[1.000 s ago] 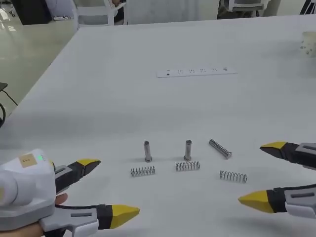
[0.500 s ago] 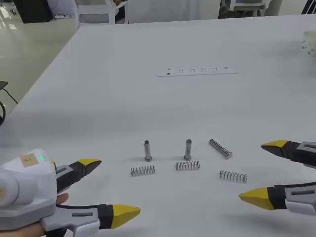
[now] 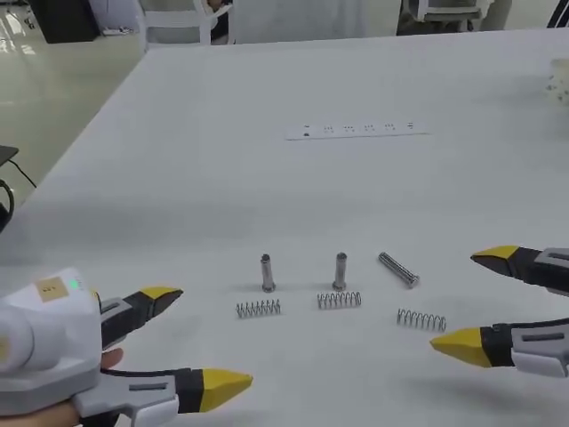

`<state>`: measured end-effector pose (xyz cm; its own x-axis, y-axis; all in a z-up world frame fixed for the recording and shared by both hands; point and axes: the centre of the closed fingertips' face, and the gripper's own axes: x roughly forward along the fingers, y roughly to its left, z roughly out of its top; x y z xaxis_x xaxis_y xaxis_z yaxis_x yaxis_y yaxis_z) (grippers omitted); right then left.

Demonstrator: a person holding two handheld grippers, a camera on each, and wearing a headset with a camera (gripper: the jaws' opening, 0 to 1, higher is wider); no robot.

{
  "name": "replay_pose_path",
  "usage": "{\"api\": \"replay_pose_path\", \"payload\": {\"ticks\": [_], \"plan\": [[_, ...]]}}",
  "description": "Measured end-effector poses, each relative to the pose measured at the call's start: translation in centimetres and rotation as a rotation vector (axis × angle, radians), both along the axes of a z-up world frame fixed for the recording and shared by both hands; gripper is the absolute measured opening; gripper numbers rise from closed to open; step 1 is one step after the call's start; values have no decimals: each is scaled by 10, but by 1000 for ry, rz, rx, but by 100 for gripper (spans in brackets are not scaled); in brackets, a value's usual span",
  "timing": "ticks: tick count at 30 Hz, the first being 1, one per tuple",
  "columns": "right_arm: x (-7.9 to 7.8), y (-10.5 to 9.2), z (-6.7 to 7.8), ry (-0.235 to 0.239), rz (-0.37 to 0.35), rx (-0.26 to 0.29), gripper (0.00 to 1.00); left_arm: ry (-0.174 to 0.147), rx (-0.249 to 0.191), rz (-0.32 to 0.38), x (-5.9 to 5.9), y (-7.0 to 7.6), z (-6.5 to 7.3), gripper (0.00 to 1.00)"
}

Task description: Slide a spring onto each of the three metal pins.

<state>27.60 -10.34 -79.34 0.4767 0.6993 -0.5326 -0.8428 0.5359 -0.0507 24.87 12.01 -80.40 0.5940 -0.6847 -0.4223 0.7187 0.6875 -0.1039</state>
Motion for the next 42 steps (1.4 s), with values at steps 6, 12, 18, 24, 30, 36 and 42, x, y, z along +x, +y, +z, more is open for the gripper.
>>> {"api": "replay_pose_path", "payload": {"ticks": [6,12,18,24,30,36,42], "plan": [[9,-1,4,-8,-3,-11,73,-1,2,1,0,1,0,83],[18,3,7,-22,11,-18,72,-1,3,5,0,2,1,83],[25,5,8,-27,19,-28,71,0,2,11,-1,3,0,82],[30,9,12,-32,33,-43,71,3,4,18,-3,5,-1,82],[35,15,14,-33,48,-57,70,4,3,17,-3,4,-2,82],[42,20,17,-42,54,-64,69,4,4,17,-3,4,-3,82],[48,23,14,-43,64,-90,69,5,1,23,-5,4,-4,82]]}}
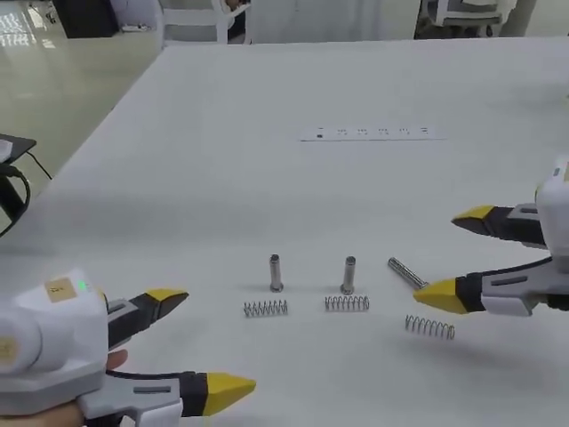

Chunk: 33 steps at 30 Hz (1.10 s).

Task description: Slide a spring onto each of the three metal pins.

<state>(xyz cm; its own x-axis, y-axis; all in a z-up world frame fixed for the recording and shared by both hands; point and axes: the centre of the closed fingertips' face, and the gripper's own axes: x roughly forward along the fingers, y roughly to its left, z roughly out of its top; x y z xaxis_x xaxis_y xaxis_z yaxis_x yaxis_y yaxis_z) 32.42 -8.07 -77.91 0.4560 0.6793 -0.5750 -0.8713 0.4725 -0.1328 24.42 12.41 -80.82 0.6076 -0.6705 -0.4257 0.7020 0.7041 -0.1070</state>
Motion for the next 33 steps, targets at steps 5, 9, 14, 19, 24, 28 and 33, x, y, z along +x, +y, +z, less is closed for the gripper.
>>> {"api": "replay_pose_path", "payload": {"ticks": [5,9,14,19,24,28,33], "plan": [[4,2,-2,6,6,-14,68,2,-4,2,-1,-1,-1,82],[8,4,-6,5,18,-37,68,2,-6,0,-1,-1,-2,82],[15,5,-10,8,16,-61,68,1,-7,3,0,0,-1,81],[21,4,-16,9,9,-90,69,3,-7,4,0,0,-1,81],[24,2,-24,15,3,-120,67,3,-7,5,-1,0,-2,81],[26,3,-27,19,-1,-124,66,4,-8,6,-1,0,-2,81],[28,3,-29,33,-6,-134,61,5,-6,5,-2,-1,-2,80]]}}
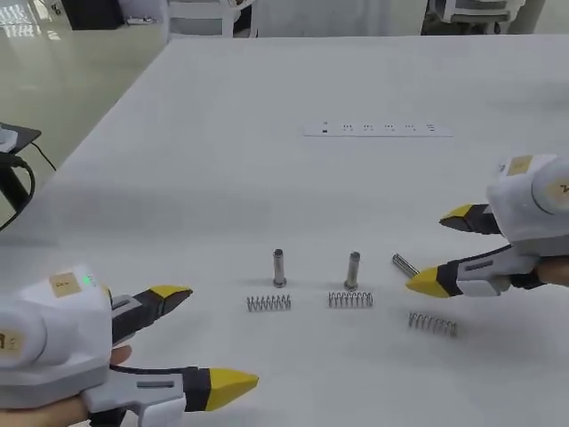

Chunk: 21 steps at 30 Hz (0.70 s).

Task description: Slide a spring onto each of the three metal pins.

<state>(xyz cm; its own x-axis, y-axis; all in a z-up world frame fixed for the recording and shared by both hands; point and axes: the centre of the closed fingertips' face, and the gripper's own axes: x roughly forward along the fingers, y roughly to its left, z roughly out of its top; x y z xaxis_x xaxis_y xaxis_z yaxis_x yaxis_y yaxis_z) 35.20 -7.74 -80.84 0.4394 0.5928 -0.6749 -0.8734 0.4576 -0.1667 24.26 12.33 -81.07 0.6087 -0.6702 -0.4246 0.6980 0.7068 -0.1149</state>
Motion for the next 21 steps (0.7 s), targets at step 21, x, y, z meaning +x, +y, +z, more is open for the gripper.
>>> {"api": "replay_pose_path", "payload": {"ticks": [21], "plan": [[5,7,-15,52,-12,-28,45,5,4,1,-1,1,-1,79]]}}
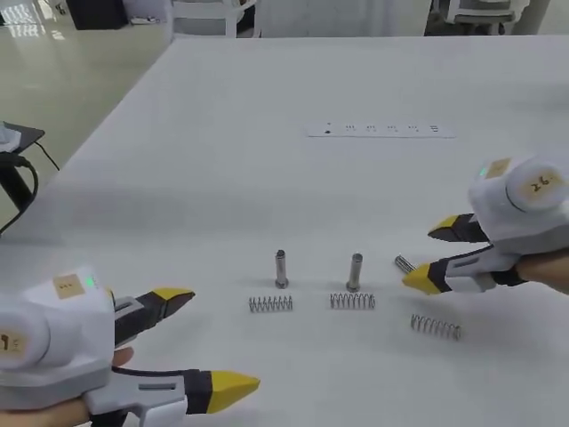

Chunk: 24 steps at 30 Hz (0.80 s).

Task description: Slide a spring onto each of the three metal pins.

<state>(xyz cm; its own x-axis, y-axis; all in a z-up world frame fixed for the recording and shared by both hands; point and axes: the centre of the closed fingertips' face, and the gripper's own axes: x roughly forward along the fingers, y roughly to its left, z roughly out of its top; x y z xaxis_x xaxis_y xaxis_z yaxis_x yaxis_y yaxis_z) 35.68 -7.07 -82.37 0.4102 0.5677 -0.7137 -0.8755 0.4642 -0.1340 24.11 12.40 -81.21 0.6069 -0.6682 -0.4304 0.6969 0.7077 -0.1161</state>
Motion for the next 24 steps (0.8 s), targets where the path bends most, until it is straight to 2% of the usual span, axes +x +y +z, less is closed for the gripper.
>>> {"api": "replay_pose_path", "payload": {"ticks": [10,24], "plan": [[7,-1,-8,24,-14,-34,34,0,0,-1,0,0,0,79],[12,5,-13,47,-37,-48,24,5,-2,0,-1,0,-2,78]]}}
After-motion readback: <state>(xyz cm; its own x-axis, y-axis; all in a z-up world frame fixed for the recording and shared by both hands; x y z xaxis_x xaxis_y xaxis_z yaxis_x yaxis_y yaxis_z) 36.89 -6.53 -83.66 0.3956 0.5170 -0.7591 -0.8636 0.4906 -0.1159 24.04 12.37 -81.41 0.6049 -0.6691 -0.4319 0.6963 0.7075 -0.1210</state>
